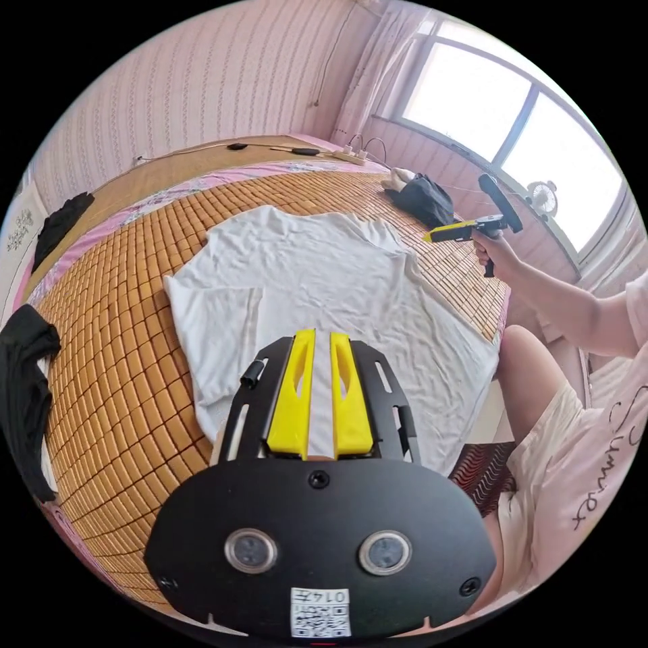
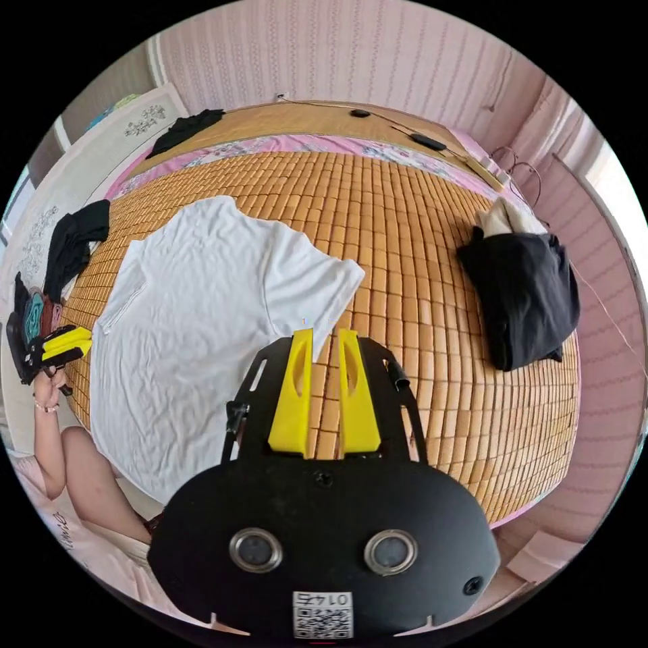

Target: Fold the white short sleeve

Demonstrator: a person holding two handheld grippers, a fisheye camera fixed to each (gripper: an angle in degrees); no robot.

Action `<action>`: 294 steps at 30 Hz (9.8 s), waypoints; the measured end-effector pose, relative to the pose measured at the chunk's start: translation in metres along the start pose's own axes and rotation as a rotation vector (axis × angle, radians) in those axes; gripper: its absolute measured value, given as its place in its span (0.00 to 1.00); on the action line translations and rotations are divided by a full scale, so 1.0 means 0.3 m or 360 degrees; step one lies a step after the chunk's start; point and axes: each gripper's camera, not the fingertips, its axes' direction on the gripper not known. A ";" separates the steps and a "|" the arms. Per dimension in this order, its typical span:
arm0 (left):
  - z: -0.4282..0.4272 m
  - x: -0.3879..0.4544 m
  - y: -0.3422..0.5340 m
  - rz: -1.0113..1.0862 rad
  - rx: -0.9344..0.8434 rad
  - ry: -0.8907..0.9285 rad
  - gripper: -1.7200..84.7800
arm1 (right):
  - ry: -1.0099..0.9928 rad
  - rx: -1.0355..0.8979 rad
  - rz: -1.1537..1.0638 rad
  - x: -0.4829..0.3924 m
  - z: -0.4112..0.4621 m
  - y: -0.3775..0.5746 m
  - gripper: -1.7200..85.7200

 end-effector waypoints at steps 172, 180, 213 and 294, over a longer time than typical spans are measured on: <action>0.107 0.817 0.587 0.0155 -0.0405 0.0040 0.01 | -0.0366 -0.0277 -0.1121 -1.021 -0.073 0.406 0.02; 0.163 0.859 0.635 0.0209 -0.0422 0.0113 0.01 | -0.0157 -0.0763 -0.1272 -1.236 0.179 0.216 0.01; 0.225 1.345 0.597 0.0627 0.0001 0.0224 0.21 | -0.0494 -0.0633 -0.0047 -0.061 -0.257 0.816 0.07; 0.130 0.701 0.553 -0.0230 -0.0236 0.0159 0.16 | -0.0333 -0.0333 -0.0736 -0.636 -0.260 0.111 0.06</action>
